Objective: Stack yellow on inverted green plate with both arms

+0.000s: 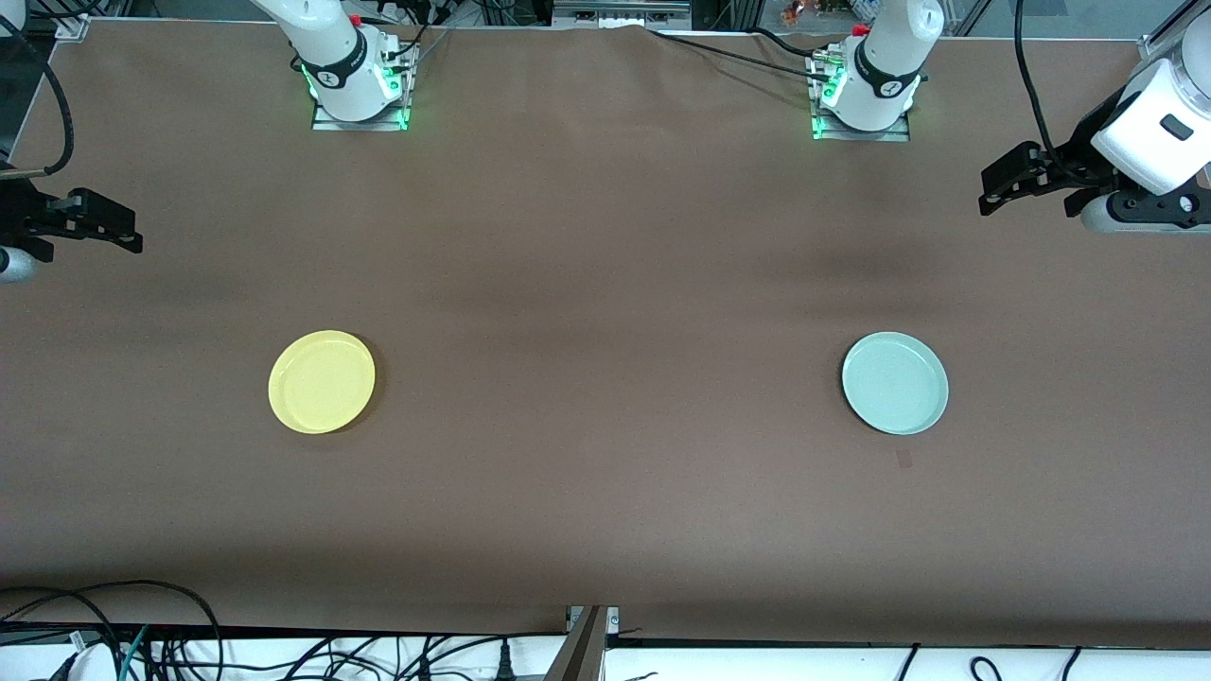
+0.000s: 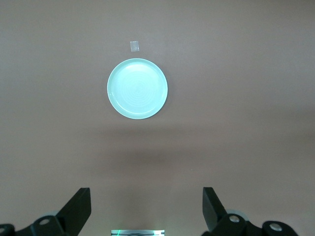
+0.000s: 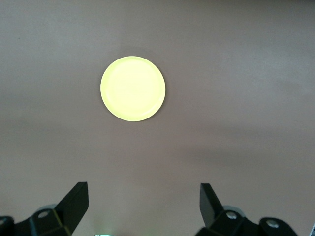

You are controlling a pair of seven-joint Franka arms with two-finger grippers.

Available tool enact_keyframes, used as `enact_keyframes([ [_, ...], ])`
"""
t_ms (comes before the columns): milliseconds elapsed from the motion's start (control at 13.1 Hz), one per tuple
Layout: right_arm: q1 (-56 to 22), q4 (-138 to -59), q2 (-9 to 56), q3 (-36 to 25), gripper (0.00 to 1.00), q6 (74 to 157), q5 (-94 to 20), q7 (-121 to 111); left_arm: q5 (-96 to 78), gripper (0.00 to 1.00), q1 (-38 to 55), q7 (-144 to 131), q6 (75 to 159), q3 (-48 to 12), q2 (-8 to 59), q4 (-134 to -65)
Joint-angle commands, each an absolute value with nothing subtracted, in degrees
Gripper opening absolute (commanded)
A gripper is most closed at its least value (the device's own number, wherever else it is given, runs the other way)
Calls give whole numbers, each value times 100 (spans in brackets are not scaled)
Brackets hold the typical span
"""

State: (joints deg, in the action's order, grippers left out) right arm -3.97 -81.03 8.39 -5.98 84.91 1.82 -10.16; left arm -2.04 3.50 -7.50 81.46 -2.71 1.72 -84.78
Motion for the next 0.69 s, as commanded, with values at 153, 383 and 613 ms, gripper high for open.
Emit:
enact_keyframes([
  [153,-378,-8042,826,-589,100,8411,158,-984,-62,100,299,-738,8156,-255,781,-8141],
  [383,-378,-8042,817,-589,100,8411,158,-984,52,100,307,-747,8121,-220,1306,-8123],
  [613,-378,-8042,826,-589,100,8411,158,-984,711,100,395,-747,8104,-246,1887,-8077],
])
